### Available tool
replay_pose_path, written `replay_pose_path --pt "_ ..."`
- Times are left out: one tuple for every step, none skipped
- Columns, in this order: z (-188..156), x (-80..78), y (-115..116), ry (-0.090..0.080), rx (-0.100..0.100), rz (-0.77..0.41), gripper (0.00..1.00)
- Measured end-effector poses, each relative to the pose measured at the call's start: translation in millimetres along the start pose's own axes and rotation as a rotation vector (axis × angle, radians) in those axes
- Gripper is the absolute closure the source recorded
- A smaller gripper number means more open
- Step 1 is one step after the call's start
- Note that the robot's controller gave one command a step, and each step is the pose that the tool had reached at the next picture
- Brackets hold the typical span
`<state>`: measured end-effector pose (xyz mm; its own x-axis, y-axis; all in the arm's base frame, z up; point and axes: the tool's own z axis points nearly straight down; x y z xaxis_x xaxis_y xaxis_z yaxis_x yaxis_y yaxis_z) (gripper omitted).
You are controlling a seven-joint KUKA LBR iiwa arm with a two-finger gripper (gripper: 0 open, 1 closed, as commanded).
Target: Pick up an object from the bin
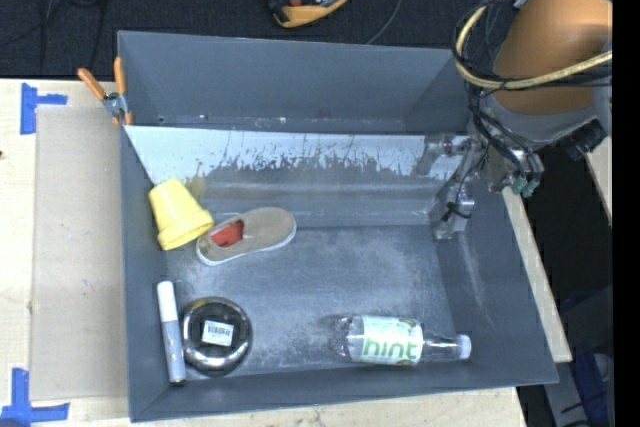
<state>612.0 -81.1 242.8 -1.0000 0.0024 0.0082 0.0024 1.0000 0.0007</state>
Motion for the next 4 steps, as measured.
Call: replay_pose_path --pt "-29.3 5.2 49.9 -0.004 -0.002 0.18 0.0" --pt "44.6 -1.0 146.4 0.003 -0.004 0.085 0.0" --pt "115.2 -0.2 199.5 0.009 -0.006 -0.295 0.0" --pt "173.8 1.9 263.8 0.007 -0.002 -0.43 0.0"
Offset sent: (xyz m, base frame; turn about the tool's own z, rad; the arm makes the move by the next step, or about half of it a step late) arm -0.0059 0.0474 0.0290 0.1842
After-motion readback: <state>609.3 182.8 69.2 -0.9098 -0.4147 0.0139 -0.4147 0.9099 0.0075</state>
